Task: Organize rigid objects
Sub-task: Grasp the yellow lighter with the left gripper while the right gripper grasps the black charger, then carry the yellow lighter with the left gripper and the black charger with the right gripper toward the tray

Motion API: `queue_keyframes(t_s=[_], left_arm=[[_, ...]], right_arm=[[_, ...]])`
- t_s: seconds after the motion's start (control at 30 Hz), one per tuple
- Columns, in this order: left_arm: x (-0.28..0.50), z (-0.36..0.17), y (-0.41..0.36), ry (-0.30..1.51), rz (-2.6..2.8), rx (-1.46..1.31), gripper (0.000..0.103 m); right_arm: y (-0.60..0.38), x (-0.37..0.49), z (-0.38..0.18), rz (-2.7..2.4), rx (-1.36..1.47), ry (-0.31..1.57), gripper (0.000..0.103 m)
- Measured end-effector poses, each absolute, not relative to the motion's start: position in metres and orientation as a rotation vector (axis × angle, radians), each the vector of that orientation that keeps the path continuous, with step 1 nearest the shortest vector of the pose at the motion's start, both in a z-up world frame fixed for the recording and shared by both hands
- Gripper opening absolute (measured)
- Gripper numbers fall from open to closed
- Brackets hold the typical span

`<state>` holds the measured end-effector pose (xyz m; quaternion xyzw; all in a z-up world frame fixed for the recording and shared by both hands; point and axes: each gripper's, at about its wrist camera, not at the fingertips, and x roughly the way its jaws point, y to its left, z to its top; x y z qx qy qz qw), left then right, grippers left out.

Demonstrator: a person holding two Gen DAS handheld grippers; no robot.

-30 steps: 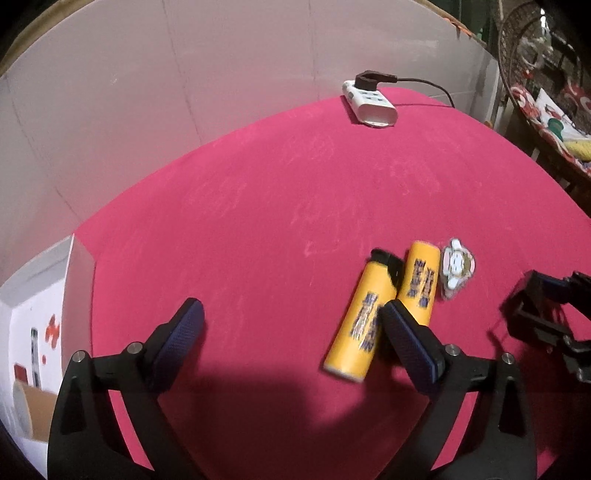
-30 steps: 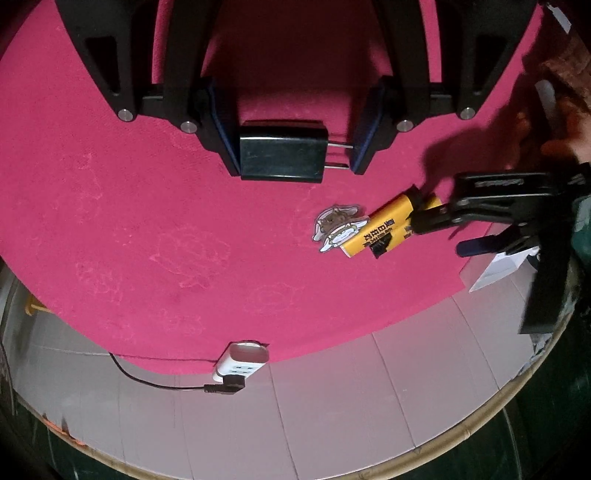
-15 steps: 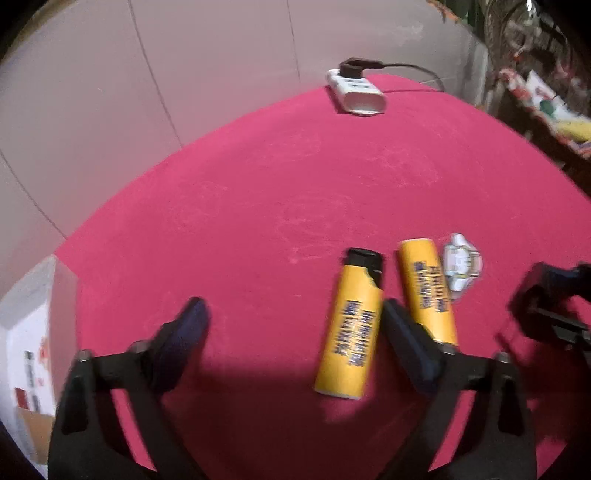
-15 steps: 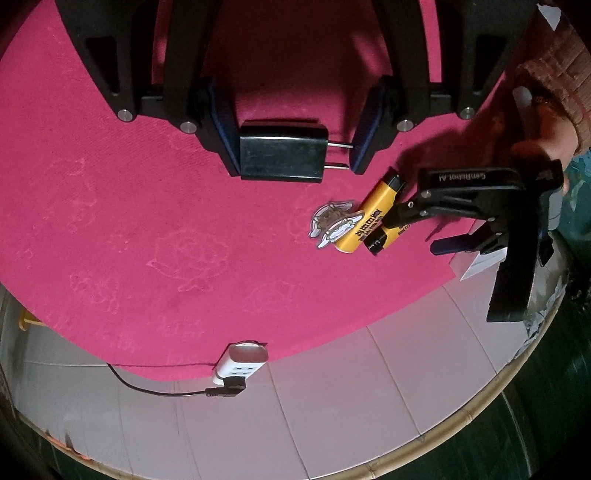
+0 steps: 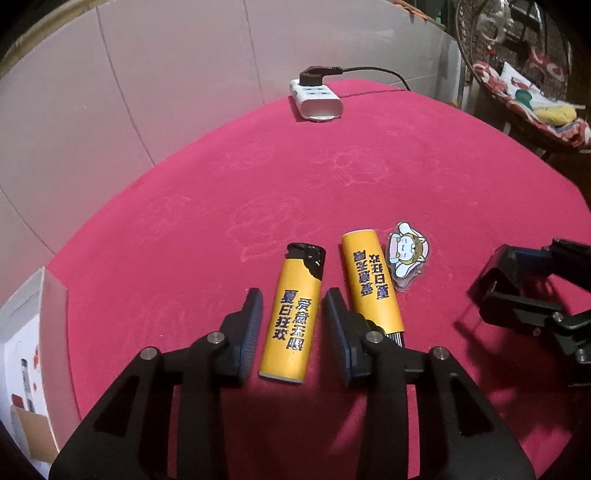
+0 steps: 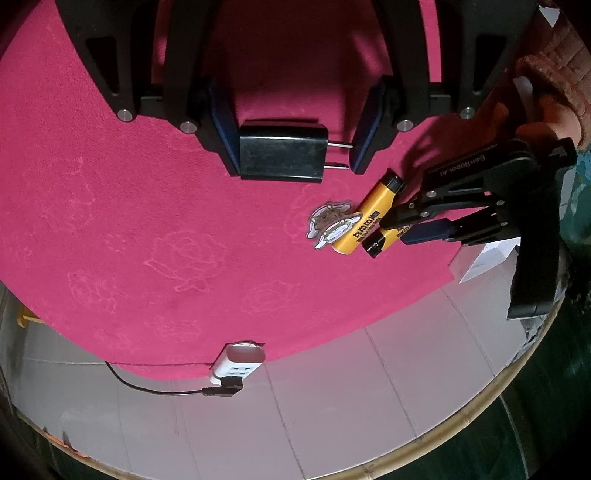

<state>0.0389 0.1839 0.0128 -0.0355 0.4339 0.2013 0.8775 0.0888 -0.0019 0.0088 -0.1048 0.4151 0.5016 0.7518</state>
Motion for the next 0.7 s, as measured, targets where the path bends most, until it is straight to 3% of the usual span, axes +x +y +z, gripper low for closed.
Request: queue_keyframes(t_s=[0.07, 0.1, 0.33, 0.7], left_arm=[[0.040, 0.013, 0.178, 0.905, 0.439, -0.039, 0.033], [0.038, 0.013, 0.177, 0.906, 0.430, -0.040, 0.024], [0.020, 0.018, 0.171, 0.873, 0.468, -0.081, 0.024], [-0.037, 0.077, 0.159, 0.689, 0.600, -0.136, 0.024]], right_arm=[[-0.002, 0.089, 0.008, 1.094, -0.232, 0.905, 0.059], [-0.002, 0.089, 0.008, 1.094, -0.233, 0.904, 0.059], [-0.004, 0.088, 0.008, 1.093, -0.228, 0.885, 0.059], [-0.019, 0.066, 0.041, 1.126, -0.203, 0.784, 0.059]])
